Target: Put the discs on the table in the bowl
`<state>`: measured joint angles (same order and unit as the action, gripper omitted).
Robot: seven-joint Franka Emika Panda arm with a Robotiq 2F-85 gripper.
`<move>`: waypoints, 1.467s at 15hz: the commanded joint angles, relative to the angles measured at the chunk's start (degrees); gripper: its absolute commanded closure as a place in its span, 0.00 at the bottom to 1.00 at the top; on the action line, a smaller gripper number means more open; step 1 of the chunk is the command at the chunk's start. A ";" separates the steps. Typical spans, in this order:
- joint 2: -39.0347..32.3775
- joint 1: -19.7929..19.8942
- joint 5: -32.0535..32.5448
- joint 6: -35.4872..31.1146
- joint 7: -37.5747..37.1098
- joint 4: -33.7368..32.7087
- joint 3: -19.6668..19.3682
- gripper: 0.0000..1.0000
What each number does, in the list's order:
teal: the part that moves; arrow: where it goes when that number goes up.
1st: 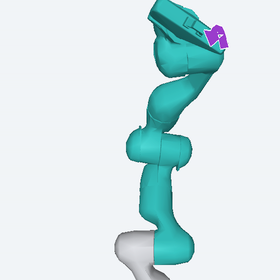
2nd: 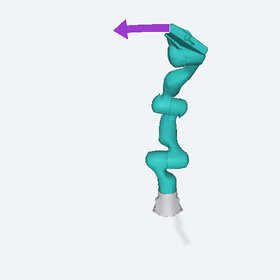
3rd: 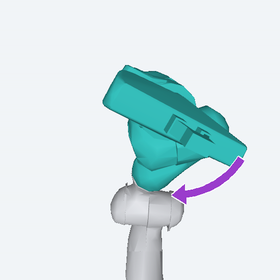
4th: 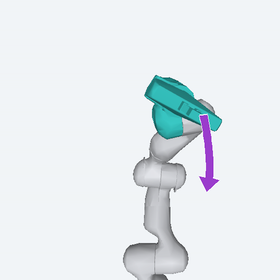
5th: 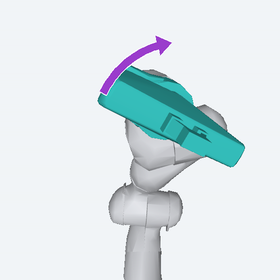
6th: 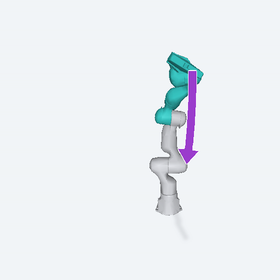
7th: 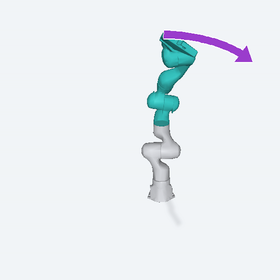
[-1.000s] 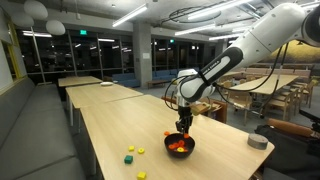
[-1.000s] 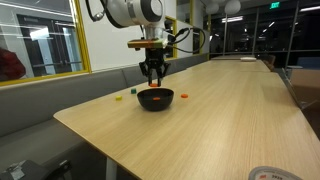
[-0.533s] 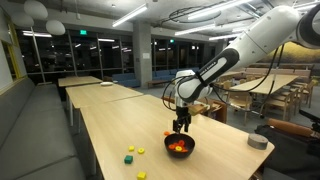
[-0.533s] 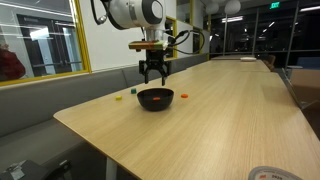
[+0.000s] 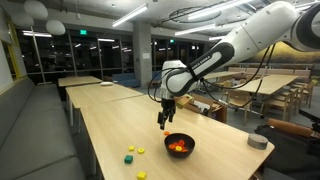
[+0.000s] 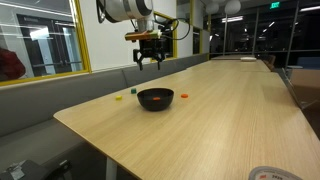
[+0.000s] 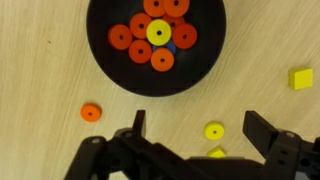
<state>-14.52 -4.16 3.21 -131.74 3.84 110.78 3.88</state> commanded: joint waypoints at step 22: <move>-31.17 -1.94 1.92 11.69 21.07 -39.68 5.21 0.00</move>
<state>-41.90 -6.15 5.74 -121.27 23.26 76.50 8.35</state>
